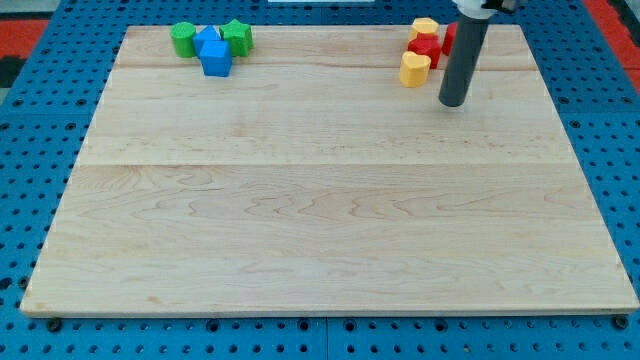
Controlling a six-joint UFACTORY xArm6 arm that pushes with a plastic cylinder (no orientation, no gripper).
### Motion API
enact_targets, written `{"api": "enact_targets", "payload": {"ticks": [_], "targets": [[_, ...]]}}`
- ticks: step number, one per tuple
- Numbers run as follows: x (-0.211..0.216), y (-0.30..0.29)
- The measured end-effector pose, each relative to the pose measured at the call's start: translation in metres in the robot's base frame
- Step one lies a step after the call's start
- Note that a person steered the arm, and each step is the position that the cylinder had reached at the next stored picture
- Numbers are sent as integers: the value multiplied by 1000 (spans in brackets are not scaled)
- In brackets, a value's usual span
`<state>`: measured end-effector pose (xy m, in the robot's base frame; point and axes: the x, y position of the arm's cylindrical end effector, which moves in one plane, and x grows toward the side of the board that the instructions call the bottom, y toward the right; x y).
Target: Move the arm towards the left center of the board
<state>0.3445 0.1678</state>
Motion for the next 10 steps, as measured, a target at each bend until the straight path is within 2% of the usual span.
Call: {"api": "enact_targets", "payload": {"ticks": [1, 2, 3, 5, 6, 8, 10], "targets": [[23, 9], [85, -26], [114, -41], [128, -41], [138, -59], [154, -137], [138, -288]]}}
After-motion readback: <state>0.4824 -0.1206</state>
